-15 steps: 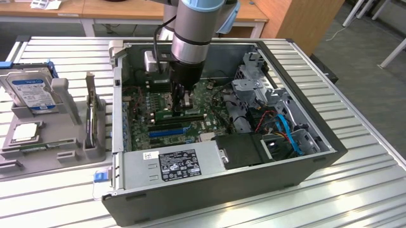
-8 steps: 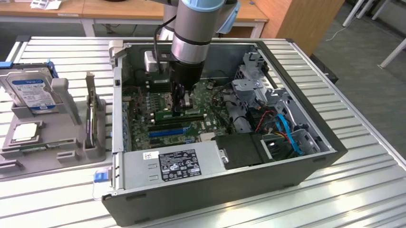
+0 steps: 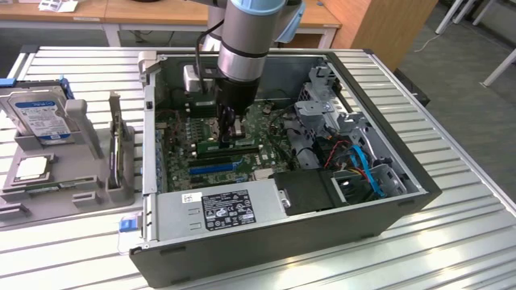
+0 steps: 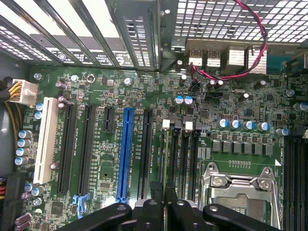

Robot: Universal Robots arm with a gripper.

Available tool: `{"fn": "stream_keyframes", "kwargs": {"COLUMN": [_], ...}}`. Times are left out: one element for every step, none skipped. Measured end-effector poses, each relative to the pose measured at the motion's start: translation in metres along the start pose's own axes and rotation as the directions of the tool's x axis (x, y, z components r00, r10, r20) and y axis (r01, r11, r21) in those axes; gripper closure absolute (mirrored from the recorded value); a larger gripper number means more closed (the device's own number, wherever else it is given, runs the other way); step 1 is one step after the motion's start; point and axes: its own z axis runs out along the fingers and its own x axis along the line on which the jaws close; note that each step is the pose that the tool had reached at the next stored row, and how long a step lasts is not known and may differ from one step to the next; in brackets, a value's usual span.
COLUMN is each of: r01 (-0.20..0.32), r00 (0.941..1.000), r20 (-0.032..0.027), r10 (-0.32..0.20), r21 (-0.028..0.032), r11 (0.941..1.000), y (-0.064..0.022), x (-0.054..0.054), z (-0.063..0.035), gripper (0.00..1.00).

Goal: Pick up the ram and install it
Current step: 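Insert the ram into the slot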

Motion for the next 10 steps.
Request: {"fn": "stream_keyframes", "kwargs": {"r01": [0.000,0.000,0.000,0.000,0.000,0.000,0.000,0.000,0.000,0.000], "r00": [1.0000,1.0000,1.0000,1.0000,1.0000,1.0000,1.0000,1.0000,1.0000,1.0000], "r20": [0.0001,0.0001,0.0001,0.0001,0.0001,0.0001,0.0001,0.0001,0.0001,0.0001], "r10": [0.000,0.000,0.000,0.000,0.000,0.000,0.000,0.000,0.000,0.000], "r21": [0.0000,0.0001,0.0000,0.0000,0.0000,0.0000,0.0000,0.0000,0.0000,0.0000], "r11": [1.0000,1.0000,1.0000,1.0000,1.0000,1.0000,1.0000,1.0000,1.0000,1.0000], "y": [0.0000,0.0000,-0.0001,0.0000,0.0002,0.0002,0.0002,0.0002,0.0002,0.0002], "x": [0.0002,0.0001,0.0002,0.0002,0.0002,0.0001,0.0000,-0.0003,-0.0003,-0.0003], "z": [0.0000,0.0000,0.0000,0.0000,0.0000,0.0001,0.0001,0.0000,0.0000,0.0000], "gripper": [0.87,0.87,0.87,0.87,0.87,0.87,0.87,0.87,0.87,0.87]}}
